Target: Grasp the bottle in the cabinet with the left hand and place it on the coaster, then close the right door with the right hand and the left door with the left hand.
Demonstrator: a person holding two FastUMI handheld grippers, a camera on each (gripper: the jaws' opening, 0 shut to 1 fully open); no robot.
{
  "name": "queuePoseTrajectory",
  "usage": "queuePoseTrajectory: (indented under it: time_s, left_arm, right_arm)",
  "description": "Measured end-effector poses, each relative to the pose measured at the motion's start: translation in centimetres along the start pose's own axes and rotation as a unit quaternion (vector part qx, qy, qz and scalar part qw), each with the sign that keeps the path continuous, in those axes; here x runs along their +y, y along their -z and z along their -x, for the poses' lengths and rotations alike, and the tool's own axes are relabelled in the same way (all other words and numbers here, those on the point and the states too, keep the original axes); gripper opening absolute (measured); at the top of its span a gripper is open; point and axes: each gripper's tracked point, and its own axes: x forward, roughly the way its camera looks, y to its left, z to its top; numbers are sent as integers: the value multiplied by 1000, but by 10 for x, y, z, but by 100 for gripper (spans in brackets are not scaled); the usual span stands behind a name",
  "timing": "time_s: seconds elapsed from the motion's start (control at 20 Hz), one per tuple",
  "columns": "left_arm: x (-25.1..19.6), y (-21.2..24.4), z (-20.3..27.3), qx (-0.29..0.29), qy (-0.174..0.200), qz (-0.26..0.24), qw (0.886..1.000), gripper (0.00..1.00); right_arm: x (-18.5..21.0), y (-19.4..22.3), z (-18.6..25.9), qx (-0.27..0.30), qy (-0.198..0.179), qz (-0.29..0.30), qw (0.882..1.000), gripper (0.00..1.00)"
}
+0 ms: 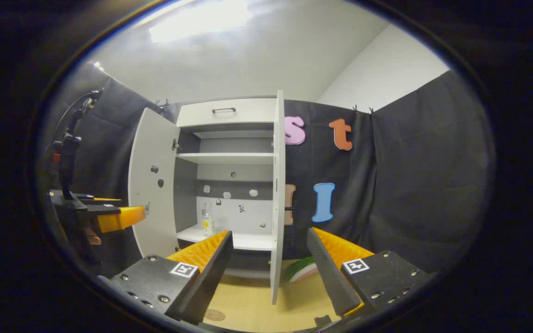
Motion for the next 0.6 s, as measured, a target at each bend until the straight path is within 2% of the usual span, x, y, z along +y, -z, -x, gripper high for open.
queuePoseTrajectory:
  time_s: [0.3, 0.45, 0.6]
  left_arm:
    - [-17, 5, -25, 11, 16, 7, 1000, 99]
    - [-30, 8, -53, 12, 38, 15, 999, 99]
    - [-27, 15, -94, 13, 38, 13, 999, 100]
  right_arm:
    - [-17, -7, -7, -8, 10, -5, 1000, 98]
    - [-24, -7, -19, -11, 19, 0, 1000, 98]
    - [-28, -5, -36, -9, 30, 0, 1000, 98]
